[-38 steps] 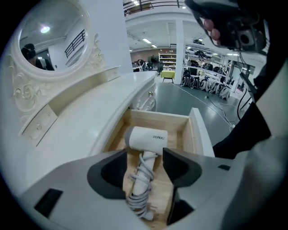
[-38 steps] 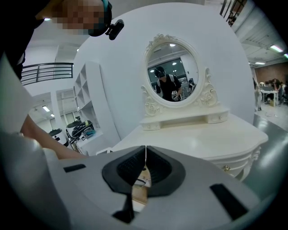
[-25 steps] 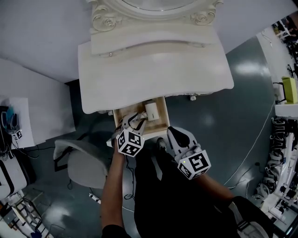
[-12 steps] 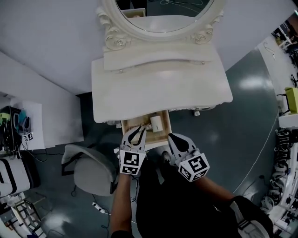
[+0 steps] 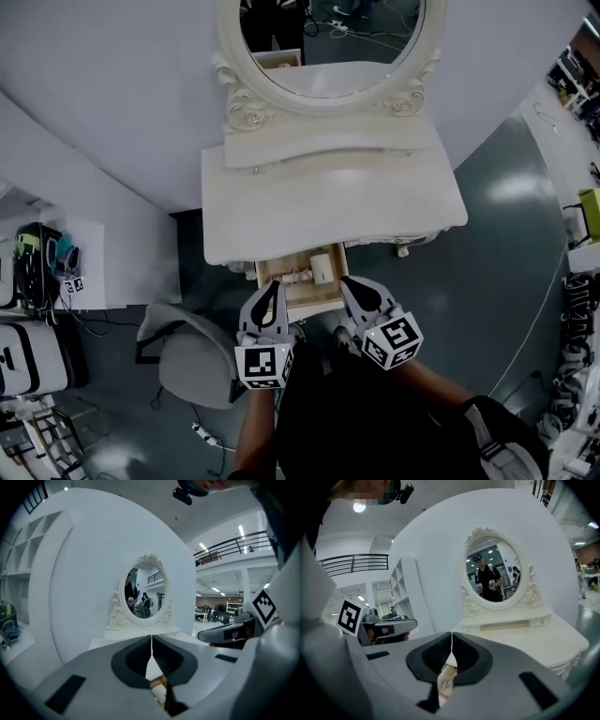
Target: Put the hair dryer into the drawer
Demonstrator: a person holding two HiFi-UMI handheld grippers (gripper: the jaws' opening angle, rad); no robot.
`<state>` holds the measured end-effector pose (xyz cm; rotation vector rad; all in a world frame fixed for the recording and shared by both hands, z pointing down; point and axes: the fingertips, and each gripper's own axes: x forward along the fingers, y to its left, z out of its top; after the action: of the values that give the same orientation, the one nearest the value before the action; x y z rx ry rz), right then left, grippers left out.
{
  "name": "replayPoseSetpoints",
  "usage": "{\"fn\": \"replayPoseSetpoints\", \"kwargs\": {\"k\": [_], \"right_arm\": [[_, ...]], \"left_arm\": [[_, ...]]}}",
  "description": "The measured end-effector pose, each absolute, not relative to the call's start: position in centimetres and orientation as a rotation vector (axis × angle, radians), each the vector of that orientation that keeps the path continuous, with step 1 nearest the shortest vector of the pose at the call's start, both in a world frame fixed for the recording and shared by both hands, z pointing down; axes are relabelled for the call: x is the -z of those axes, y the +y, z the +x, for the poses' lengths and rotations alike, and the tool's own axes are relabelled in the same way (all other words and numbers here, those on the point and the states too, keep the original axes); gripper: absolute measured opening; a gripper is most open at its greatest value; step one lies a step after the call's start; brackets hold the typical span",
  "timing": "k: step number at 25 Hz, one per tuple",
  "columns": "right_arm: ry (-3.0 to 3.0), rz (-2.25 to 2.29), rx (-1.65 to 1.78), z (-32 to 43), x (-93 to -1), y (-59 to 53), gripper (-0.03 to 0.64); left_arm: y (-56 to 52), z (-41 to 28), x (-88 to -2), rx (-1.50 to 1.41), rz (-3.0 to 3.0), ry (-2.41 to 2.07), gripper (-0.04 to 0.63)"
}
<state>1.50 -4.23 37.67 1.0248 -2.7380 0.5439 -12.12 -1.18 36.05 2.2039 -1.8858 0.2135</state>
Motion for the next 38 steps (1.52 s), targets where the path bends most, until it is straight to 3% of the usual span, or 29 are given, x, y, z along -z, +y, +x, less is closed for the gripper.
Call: {"fn": "replayPoseSetpoints", "kwargs": {"k": [11,33,38], "right_arm": [[-2.793,1.007,-0.552,1.5,-35.3,-2.7,0.032],[-2.815,0.984,-0.524,1.2,-35.3,-0.1,0.032],[-2.81,0.984,-0.504,1.2,-35.1,0.3,0.032]], "left_arm": [[3.6,-12.9,-30.6,-0.129,2.11,-2.144,0.026],[6.2,-11.5,-33.3,-0.194,2.058,-2.118,0.026],[5.7,-11.3,-31.0,-0.065,2.093,-2.158,0.026]]}}
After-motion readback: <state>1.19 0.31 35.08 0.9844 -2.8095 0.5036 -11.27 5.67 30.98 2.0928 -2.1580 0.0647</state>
